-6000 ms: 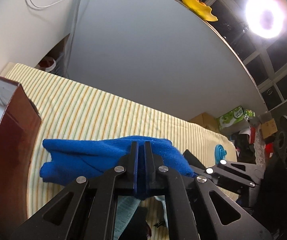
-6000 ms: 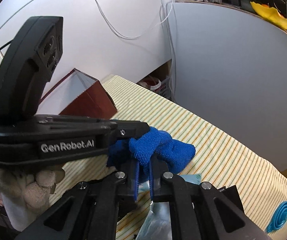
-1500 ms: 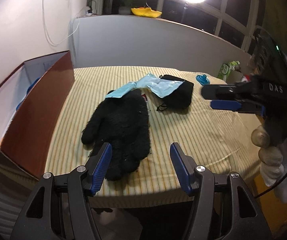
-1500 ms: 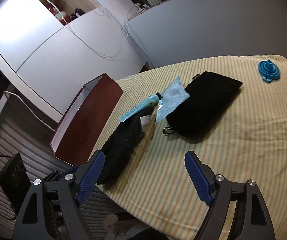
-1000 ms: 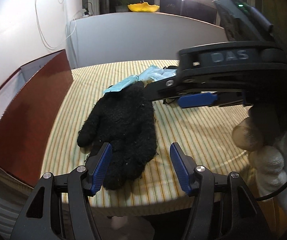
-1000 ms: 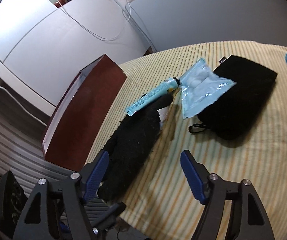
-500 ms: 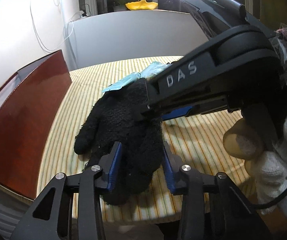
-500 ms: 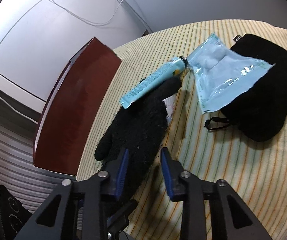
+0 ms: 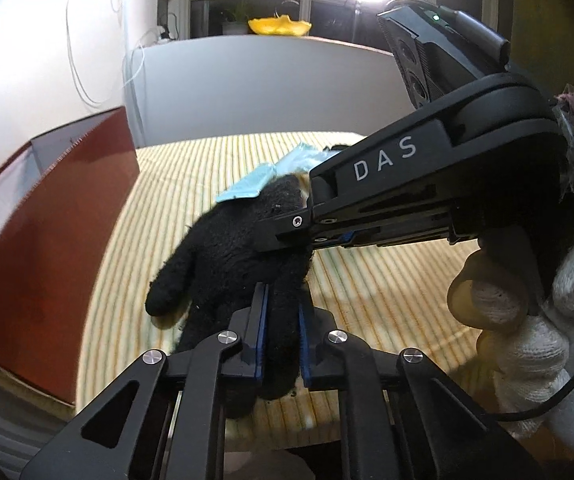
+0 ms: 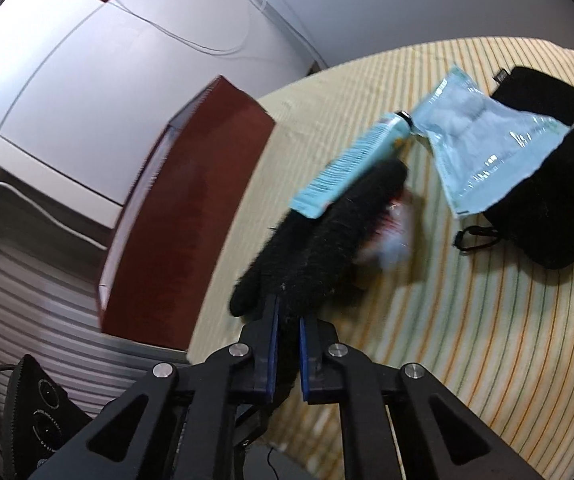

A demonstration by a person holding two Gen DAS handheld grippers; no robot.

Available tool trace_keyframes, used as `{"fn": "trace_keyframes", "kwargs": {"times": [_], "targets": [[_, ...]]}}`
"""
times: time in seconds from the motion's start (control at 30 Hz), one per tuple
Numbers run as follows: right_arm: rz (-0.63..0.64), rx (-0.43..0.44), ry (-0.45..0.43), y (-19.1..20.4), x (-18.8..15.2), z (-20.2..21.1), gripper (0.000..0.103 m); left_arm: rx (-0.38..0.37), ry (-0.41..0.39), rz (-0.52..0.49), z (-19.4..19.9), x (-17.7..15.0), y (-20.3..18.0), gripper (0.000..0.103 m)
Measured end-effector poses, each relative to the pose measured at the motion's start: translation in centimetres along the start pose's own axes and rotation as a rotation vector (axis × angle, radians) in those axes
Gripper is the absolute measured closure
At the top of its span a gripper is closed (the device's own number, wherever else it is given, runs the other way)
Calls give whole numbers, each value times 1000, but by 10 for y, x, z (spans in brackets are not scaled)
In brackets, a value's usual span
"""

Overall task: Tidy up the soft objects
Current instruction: 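Close the right gripper on the black glove and lift it, then carry the black glove over the red box with the right gripper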

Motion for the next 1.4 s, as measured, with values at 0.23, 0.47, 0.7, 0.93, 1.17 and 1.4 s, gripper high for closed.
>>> {"fn": "trace_keyframes", "kwargs": {"times": [0.23, 0.47, 0.7, 0.93, 1.17, 1.4], "targets": [[48, 52, -18, 33, -6, 13, 96, -19, -53, 29, 34, 5, 8, 93], [88, 76, -28, 58, -8, 23, 96, -26, -96, 51, 54, 15, 17, 93], [158, 82, -42, 90, 0, 36, 96, -32, -151, 75, 74, 28, 26, 93], [239, 94, -36, 130, 15, 36, 96, -4, -203, 91, 96, 43, 47, 93], [335, 115, -27, 176, 33, 22, 96, 51, -249, 113, 114, 60, 86, 93], [409, 127, 5, 215, 53, -9, 96, 133, -268, 131, 115, 72, 131, 93]]}}
Point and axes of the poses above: each gripper's, at about its wrist camera, not at the fingertips, and z roughly against the way its jaws point, y to its left, x to its top, the point moved 10 cm from there along -z, roughly the way its jaws point, and after that the axes turned 12 degrees about x, right-handed, at the moved point
